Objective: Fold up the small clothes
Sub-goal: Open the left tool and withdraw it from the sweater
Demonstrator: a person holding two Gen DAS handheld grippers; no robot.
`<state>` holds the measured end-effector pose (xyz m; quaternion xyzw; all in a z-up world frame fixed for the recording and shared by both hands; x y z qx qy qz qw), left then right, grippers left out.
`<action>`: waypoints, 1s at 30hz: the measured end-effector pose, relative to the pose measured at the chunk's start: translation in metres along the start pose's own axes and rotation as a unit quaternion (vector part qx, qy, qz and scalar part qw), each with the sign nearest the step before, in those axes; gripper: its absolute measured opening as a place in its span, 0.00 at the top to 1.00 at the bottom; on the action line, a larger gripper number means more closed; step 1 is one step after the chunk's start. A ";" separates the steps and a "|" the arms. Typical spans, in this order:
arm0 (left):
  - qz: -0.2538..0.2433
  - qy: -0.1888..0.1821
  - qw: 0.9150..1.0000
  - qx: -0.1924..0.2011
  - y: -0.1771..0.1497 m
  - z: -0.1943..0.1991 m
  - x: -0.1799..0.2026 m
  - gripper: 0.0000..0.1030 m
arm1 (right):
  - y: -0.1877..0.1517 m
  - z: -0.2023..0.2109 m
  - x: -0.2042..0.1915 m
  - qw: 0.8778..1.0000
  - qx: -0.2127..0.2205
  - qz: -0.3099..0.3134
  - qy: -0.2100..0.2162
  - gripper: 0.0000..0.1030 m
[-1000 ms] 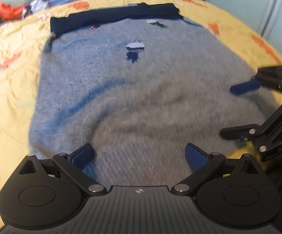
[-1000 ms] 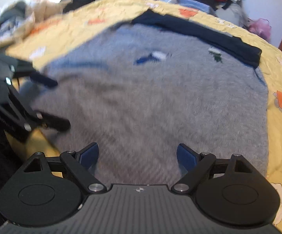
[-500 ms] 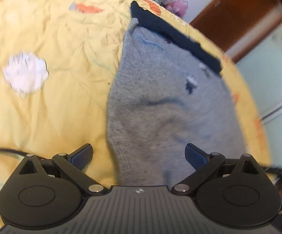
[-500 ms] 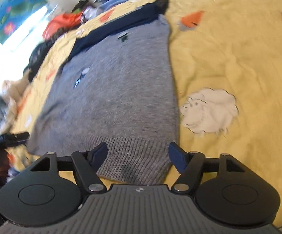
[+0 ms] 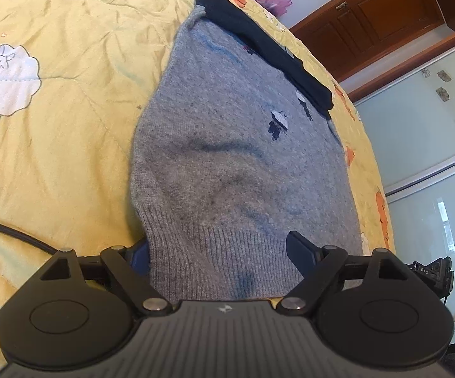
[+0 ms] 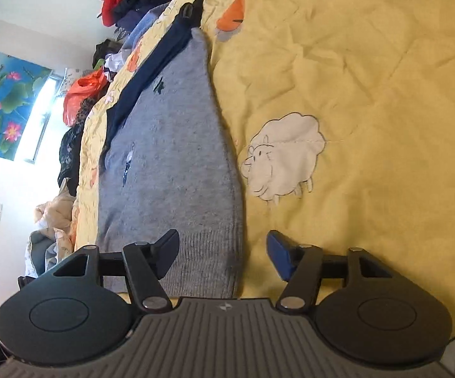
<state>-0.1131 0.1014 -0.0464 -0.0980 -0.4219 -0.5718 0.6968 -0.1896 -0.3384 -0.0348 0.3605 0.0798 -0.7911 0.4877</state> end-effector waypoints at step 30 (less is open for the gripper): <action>-0.157 0.175 0.971 0.050 0.062 0.067 -0.011 0.84 | 0.028 0.011 -0.047 0.984 0.057 0.146 -0.080 0.41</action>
Point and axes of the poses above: each gripper's, at about its wrist camera, not at the fingertips, and z roughly against the way its jaws point, x to its right, y to its top, the point moved 9 cm from there along -z, roughly the way its jaws point, and after that the axes turned 5 degrees about -y, right-handed, at the moved point
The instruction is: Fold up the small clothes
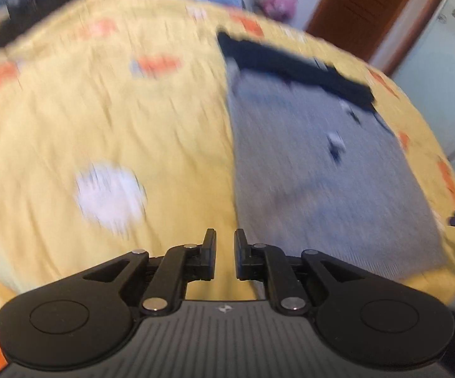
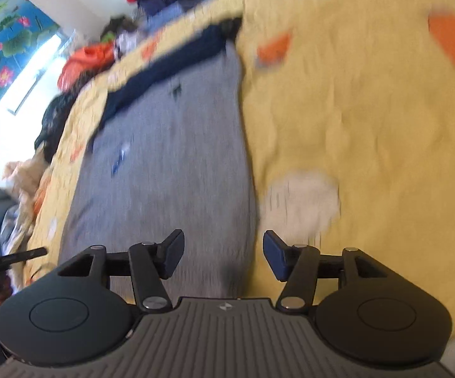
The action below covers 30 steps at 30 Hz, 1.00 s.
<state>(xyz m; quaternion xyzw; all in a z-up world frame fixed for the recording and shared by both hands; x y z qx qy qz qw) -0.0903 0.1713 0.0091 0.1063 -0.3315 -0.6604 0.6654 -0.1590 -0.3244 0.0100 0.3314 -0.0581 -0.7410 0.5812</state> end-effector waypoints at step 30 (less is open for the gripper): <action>-0.087 0.094 0.991 0.044 0.019 -0.148 0.127 0.06 | -0.008 -0.127 -0.099 0.957 0.121 0.213 -0.158 0.01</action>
Point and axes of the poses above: each gripper's, at about its wrist camera, not at the fingertips, and z roughly against the way its jaws point, x to its right, y to its top, the point moved 9 cm from there along -z, roughly the way its jaws point, and after that the axes turned 5 degrees about -y, right-handed, at the moved point
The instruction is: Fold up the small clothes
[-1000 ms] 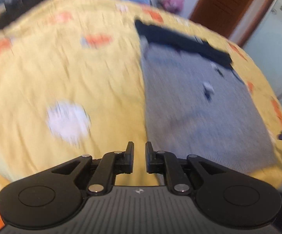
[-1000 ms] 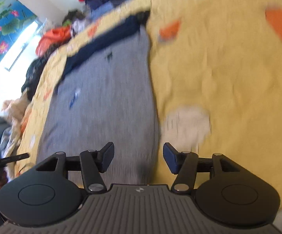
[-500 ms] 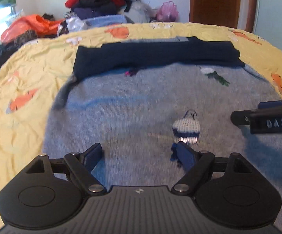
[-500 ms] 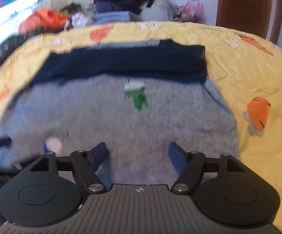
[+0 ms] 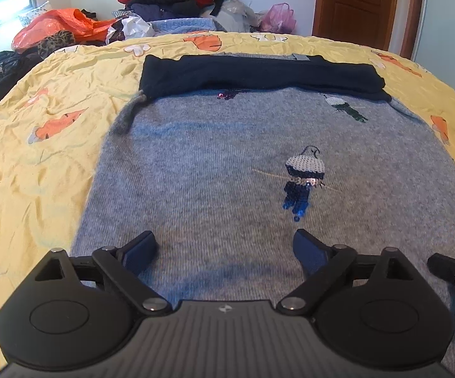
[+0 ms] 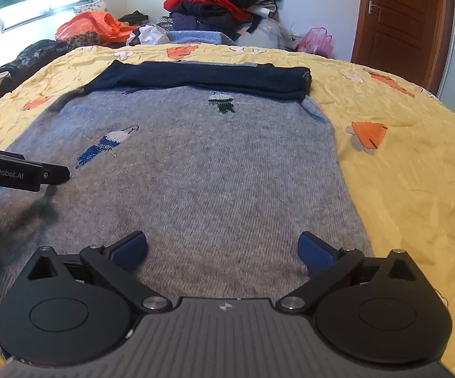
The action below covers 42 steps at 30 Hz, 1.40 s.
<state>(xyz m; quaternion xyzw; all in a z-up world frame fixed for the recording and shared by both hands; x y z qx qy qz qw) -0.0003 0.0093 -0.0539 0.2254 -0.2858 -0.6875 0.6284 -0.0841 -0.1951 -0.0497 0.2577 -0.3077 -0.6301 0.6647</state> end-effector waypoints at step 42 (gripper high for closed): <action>0.290 -0.301 0.905 -0.075 -0.084 0.097 -0.077 0.01 | -0.068 0.082 0.146 0.892 -0.157 -0.361 0.223 0.07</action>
Point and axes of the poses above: each gripper's, at about its wrist camera, not at the fingertips, and z roughly against the way its jaws point, x to its right, y to its top, the point moved 9 cm from there along -z, roughly the way its jaws point, and after that the axes turned 5 degrees about -y, right-handed, at the moved point
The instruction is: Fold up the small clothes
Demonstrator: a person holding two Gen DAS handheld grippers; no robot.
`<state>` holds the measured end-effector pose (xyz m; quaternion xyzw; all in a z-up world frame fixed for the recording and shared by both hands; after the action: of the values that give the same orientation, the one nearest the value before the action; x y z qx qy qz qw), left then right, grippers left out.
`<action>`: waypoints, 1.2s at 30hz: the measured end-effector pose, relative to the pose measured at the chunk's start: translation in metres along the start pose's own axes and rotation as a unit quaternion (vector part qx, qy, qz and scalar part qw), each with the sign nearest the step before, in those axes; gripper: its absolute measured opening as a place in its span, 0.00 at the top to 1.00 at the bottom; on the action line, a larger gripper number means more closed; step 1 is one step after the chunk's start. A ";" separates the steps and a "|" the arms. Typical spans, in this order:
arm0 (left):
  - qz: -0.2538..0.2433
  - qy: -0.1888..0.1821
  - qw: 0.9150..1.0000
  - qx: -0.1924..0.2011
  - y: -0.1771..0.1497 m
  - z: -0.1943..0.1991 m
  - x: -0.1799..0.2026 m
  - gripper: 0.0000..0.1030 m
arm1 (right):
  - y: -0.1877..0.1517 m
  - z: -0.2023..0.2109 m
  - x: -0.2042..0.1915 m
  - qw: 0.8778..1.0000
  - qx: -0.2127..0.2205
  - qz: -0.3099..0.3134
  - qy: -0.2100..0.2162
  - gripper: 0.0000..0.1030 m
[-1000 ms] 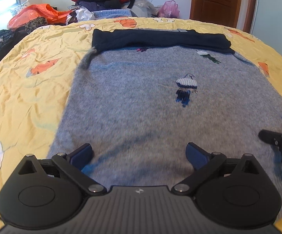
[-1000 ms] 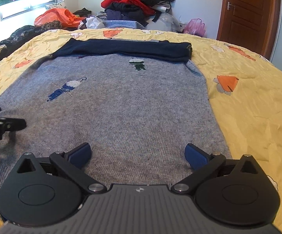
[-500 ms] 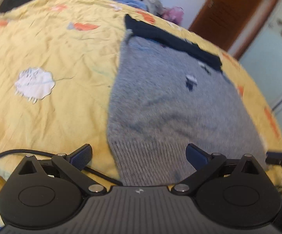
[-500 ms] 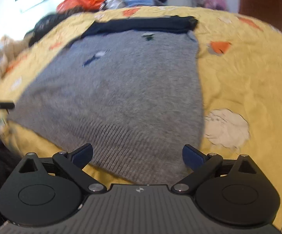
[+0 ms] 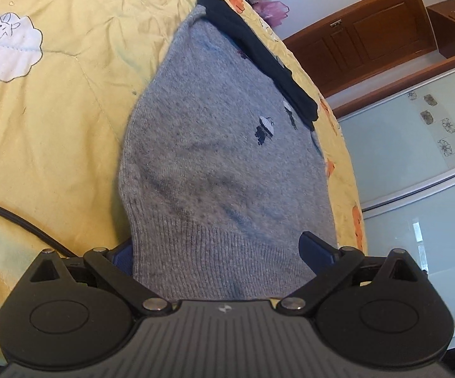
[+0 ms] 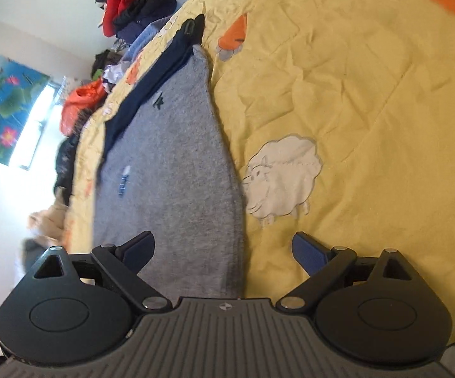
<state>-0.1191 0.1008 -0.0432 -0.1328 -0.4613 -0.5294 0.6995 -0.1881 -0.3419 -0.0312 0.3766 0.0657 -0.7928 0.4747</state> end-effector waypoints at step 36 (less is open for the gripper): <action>0.024 -0.017 1.000 0.003 0.011 0.002 -0.014 0.48 | -0.019 -0.052 -0.044 0.987 -0.128 -0.021 0.098 0.47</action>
<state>-0.1106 0.1151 -0.0503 -0.1509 -0.4710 -0.5088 0.7046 -0.1638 -0.2772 -0.0440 0.3873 0.2206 -0.7470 0.4933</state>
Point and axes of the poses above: each gripper's, at about its wrist camera, not at the fingertips, and z roughly against the way its jaws point, x to its right, y to its top, the point moved 9 cm from there along -z, roughly the way its jaws point, and after that the axes turned 5 degrees about -y, right-handed, at the moved point
